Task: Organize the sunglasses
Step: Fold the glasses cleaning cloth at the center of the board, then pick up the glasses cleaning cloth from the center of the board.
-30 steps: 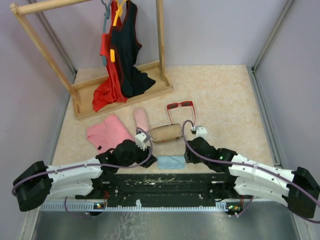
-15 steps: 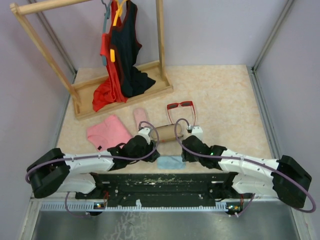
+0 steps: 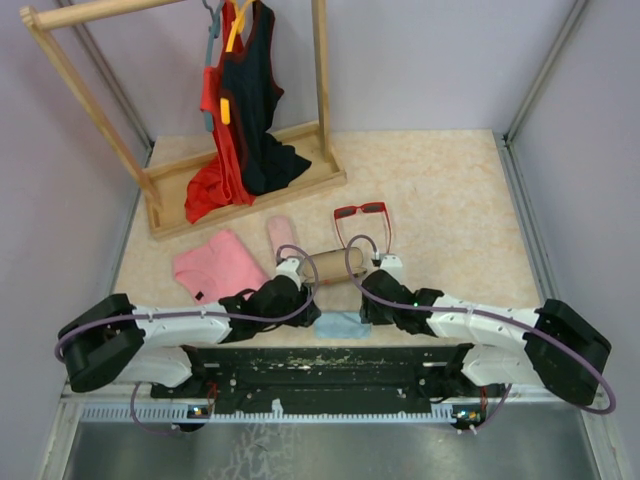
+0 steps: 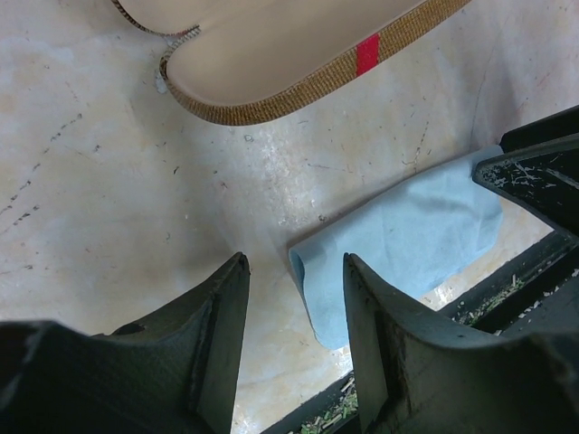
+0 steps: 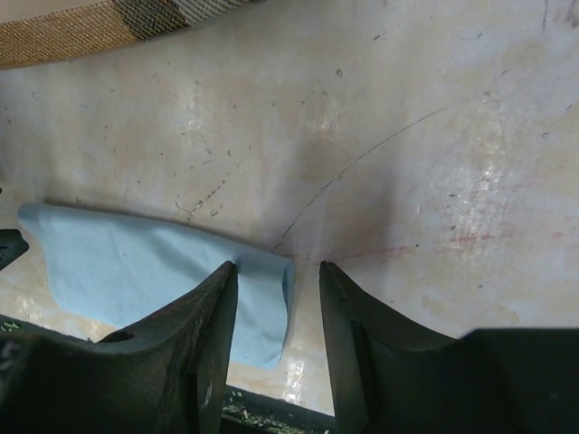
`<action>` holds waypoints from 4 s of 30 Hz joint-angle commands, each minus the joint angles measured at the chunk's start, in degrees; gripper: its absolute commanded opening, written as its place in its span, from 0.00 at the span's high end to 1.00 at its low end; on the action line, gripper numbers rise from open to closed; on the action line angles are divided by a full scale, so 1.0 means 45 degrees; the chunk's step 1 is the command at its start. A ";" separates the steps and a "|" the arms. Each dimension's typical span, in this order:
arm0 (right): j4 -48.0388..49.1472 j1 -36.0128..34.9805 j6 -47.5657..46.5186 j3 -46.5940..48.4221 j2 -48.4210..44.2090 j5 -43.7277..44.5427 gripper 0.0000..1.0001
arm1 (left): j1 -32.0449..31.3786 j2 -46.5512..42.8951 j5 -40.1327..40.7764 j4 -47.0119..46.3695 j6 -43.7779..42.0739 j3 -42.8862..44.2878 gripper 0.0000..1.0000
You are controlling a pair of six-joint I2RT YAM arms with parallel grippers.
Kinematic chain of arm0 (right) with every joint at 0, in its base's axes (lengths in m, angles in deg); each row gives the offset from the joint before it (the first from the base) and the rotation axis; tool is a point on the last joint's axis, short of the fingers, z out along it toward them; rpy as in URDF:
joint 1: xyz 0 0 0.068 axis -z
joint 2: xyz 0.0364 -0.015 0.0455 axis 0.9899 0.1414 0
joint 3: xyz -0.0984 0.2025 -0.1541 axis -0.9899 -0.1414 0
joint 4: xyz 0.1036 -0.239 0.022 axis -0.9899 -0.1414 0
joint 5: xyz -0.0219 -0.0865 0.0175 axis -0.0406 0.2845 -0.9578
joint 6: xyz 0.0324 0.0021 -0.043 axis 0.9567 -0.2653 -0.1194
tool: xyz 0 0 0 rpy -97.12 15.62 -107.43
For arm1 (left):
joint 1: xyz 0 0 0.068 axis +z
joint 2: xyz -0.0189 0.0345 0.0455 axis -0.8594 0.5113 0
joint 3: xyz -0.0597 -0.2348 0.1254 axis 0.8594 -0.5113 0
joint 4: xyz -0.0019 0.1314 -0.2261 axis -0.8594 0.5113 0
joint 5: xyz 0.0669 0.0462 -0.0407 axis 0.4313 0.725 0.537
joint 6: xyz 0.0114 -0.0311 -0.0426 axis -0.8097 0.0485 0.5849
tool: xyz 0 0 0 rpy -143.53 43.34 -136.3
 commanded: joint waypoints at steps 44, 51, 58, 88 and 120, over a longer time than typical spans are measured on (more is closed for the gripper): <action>0.1380 0.0172 0.0764 -0.0199 -0.0058 -0.0566 0.59 | -0.0849 0.1818 0.0461 -0.0351 0.0566 0.0588 1.00; 0.1150 0.0250 0.1152 -0.0336 -0.0006 -0.0527 0.62 | -0.0849 0.1718 0.0439 -0.0357 0.0555 0.0517 1.00; 0.0842 0.0240 0.1305 -0.0447 0.0056 -0.0267 0.64 | -0.0849 0.1699 0.0451 -0.0380 0.0505 0.0500 1.00; 0.3525 0.0246 -0.0528 -0.1283 -0.1927 -0.0866 1.00 | -0.0848 0.0493 0.0346 -0.0994 -0.0208 0.0509 1.00; 0.3135 0.2873 -0.4642 0.3143 0.0973 -0.1501 1.00 | 0.0929 0.0410 0.2458 -0.0723 -0.1822 0.2737 1.00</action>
